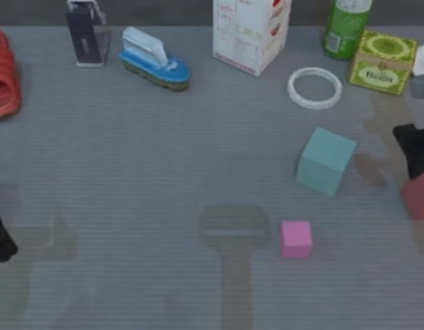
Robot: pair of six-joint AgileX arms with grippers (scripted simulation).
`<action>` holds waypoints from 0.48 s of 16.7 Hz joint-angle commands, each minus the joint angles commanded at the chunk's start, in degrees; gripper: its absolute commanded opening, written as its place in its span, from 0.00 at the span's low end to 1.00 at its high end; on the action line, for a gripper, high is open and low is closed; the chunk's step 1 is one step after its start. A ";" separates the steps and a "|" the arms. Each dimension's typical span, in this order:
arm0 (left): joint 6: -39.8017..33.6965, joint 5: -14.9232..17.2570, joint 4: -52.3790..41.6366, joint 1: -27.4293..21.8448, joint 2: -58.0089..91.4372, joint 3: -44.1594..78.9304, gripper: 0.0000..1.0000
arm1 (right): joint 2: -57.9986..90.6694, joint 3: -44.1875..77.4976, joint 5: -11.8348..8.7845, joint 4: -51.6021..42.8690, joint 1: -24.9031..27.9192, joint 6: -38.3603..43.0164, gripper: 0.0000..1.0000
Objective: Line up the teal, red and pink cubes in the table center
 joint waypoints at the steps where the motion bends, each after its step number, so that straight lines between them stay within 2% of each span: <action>1: 0.00 0.00 0.00 0.00 0.00 0.00 1.00 | 0.00 0.00 0.00 0.00 0.00 0.00 1.00; 4: 0.00 0.00 0.00 0.00 0.00 0.00 1.00 | 0.60 -0.42 0.01 0.86 -0.20 -0.05 1.00; 8: 0.00 0.00 0.00 0.00 0.00 0.00 1.00 | 3.55 -5.20 0.02 8.83 -0.02 0.03 1.00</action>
